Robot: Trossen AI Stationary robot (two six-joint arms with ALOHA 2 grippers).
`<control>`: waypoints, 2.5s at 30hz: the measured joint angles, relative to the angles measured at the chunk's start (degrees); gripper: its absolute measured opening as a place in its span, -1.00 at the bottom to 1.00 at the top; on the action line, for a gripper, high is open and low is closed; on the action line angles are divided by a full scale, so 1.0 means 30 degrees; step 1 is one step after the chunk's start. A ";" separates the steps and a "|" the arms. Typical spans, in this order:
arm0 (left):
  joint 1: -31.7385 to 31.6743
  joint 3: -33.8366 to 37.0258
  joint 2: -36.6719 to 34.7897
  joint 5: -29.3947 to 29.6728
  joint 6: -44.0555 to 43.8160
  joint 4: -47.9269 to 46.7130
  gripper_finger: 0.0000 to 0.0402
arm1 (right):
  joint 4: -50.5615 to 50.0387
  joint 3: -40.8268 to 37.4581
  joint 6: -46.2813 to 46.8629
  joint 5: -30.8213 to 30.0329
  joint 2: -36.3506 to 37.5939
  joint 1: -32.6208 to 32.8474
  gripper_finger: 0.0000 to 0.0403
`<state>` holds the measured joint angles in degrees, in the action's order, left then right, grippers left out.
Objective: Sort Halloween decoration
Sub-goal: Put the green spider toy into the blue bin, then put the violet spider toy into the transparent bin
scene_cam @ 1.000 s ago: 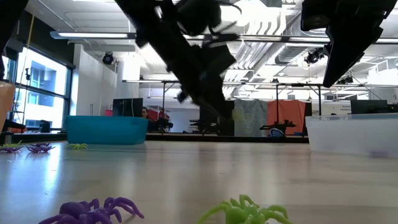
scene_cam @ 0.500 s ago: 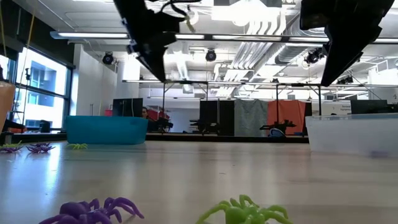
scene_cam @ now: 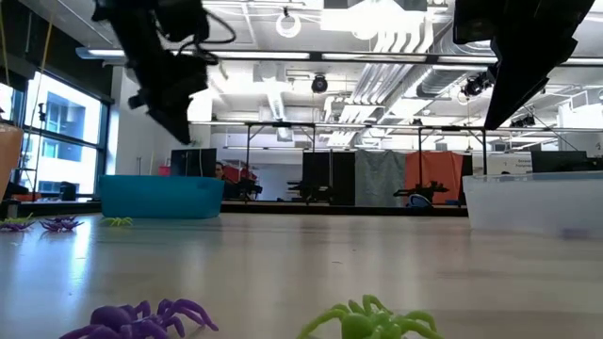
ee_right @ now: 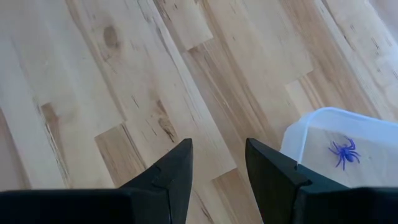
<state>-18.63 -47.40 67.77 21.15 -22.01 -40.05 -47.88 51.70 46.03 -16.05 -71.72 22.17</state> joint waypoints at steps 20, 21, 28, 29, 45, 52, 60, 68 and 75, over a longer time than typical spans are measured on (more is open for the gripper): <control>-0.2558 0.5253 -0.0335 -0.2437 -0.1487 0.4211 -1.00 | 0.0147 0.0000 0.0000 0.0000 0.0000 0.0000 -0.28; -0.2558 0.5253 -0.0335 -0.2455 -0.1609 0.4232 -1.00 | 0.0161 0.0000 -0.0005 0.0000 0.0000 0.0000 -0.28; -0.2550 0.5253 -0.0335 -0.2658 -0.2147 0.4983 -0.89 | 0.0189 0.0000 -0.0003 0.0000 0.0000 0.0000 -0.28; -0.2553 0.5253 -0.0335 -0.2633 -0.2152 0.5018 -0.85 | 0.0189 0.0000 0.0000 0.0000 0.0000 0.0000 -0.28; -0.1882 0.3938 -0.2311 -0.2366 -0.1786 0.4735 -0.36 | 0.0189 0.0000 0.0002 0.0000 0.0000 0.0000 -0.28; 0.1919 0.1005 -0.4189 -0.0716 -0.4749 0.0193 -0.39 | 0.0189 0.0000 -0.0004 0.0000 0.0000 0.0000 -0.28; 1.1121 -0.1330 -0.3118 0.3398 -1.3500 -0.4377 -0.39 | 0.0262 0.0000 -0.0005 0.0000 0.0000 0.0000 -0.28; 1.7138 -0.2207 0.0863 0.3493 -2.3043 -0.8329 -0.39 | 0.0414 0.0000 0.0002 0.0000 0.0000 0.0000 -0.28; 1.8423 -0.2213 0.3573 0.2293 -2.5629 -0.9897 -0.38 | 0.0555 0.0000 0.0001 0.0000 0.0000 0.0000 -0.28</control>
<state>36.64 -54.04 78.49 28.03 -98.90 -69.74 -46.21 51.70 46.04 -16.05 -71.72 22.17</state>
